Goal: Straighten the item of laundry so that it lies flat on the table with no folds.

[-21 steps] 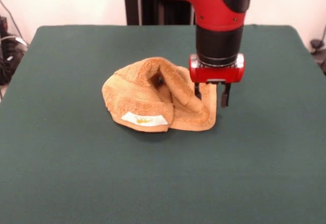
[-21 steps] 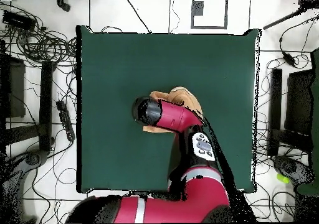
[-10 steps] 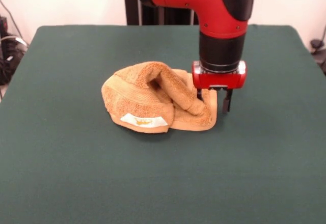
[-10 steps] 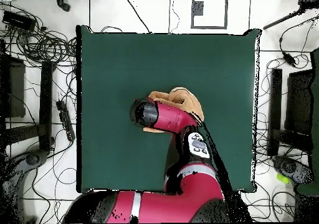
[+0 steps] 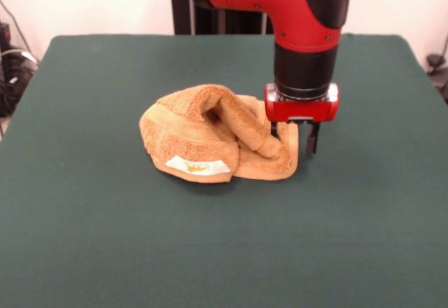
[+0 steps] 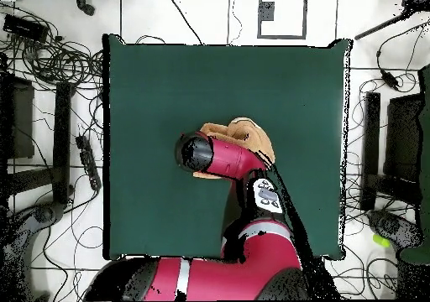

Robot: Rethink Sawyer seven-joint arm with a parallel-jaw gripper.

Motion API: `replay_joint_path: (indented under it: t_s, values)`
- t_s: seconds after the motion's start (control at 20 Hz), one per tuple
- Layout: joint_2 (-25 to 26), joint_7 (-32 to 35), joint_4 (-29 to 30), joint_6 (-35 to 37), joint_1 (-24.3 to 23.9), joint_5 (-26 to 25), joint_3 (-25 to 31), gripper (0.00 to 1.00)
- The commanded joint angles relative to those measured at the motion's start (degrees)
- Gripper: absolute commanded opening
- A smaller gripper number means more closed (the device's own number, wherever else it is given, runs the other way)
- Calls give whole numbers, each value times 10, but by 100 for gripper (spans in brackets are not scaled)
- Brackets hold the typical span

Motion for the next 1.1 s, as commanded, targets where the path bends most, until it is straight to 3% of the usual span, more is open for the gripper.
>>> replay_joint_path:
  t_s: [0.05, 0.3, 0.6, 0.75, 1.1]
  values:
    - [13, 101, 43, -14, 4, -1, 45, 100]
    - [9, 93, 42, 2, 2, -3, 44, 100]
    - [24, 95, 25, -16, 22, -19, 4, 100]
    - [8, 89, 45, -47, 2, -26, 29, 100]
    - [16, 99, 33, -58, 11, -25, 14, 100]
